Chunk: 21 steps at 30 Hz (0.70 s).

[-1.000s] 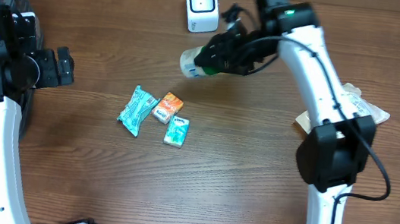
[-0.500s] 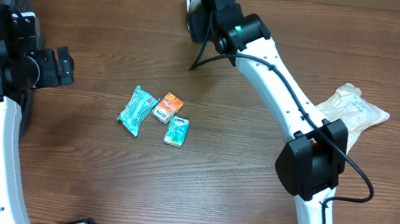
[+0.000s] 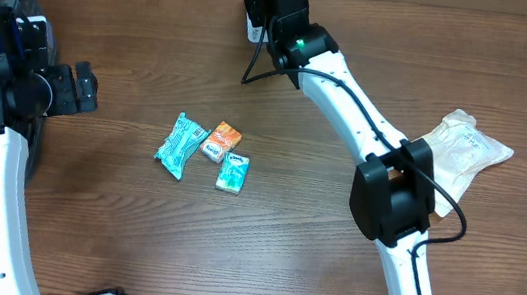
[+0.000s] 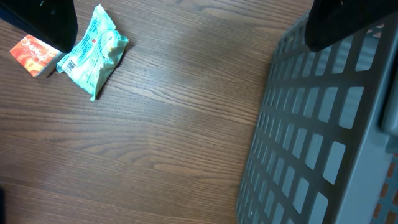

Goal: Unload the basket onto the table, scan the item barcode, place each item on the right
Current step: 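Hold the jar's label in front of the scanner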

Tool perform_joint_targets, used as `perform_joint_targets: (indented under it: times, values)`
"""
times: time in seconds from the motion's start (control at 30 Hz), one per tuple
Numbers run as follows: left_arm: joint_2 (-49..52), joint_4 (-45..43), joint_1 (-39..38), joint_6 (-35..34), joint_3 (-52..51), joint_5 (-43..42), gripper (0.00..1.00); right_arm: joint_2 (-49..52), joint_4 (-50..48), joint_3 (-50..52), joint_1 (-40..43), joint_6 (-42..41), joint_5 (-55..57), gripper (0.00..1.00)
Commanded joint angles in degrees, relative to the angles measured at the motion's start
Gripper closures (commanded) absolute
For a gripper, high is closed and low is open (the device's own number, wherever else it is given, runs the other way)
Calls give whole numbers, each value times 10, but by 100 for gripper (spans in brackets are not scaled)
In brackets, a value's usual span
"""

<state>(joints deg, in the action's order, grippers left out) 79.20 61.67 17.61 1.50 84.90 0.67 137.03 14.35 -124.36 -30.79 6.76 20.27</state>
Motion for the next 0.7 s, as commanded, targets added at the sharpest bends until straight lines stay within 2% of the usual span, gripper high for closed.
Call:
perform_joint_targets:
  times: [0.0, 0.2, 0.67]
  values:
    - [2, -2, -3, 7, 3, -5, 1, 9, -30, -16, 4, 45, 22, 36]
    - [2, -2, -3, 7, 3, -5, 1, 32, -75, -16, 10, 73, 22, 30]
    - [2, -2, -3, 7, 3, -5, 1, 65, -104, -12, 17, 85, 20, 31]
